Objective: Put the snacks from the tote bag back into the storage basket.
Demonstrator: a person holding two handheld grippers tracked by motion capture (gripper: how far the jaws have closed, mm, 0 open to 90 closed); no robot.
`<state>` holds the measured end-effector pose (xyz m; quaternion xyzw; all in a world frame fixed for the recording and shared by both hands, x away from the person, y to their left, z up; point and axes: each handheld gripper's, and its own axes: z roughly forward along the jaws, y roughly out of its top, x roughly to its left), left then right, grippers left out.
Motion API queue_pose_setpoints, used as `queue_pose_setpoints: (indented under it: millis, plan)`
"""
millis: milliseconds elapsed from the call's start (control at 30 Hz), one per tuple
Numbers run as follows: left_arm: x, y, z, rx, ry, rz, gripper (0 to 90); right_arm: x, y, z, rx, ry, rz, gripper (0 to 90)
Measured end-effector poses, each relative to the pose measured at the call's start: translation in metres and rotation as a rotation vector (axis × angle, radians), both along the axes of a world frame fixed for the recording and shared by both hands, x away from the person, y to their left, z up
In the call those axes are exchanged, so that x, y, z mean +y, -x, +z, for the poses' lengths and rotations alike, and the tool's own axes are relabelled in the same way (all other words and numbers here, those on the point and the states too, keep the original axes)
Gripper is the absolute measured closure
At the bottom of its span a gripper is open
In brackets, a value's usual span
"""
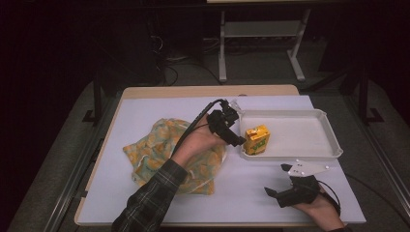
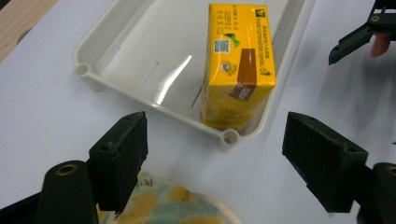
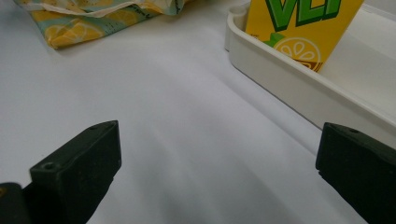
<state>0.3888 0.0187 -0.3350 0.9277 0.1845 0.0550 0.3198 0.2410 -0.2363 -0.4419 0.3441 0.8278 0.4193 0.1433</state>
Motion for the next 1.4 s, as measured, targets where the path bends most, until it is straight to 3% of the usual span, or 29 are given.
queue_pose_setpoints:
  millis: [700,967,1067,1400]
  plan:
    - [0.057,0.027,0.001,-0.037,0.034,0.031,23.2,0.001,-0.002,-0.002,-0.001,0.011,0.000,0.0]
    - [0.081,0.038,-0.002,-0.045,0.068,0.050,23.3,0.001,-0.002,-0.002,-0.001,0.013,-0.005,0.0]
    - [0.091,0.042,-0.003,-0.064,0.075,0.047,23.3,0.001,-0.002,-0.002,-0.001,0.013,-0.006,0.0]
    - [0.132,0.053,-0.011,-0.074,0.085,0.082,23.2,0.003,-0.004,-0.001,0.002,0.022,-0.007,0.0]
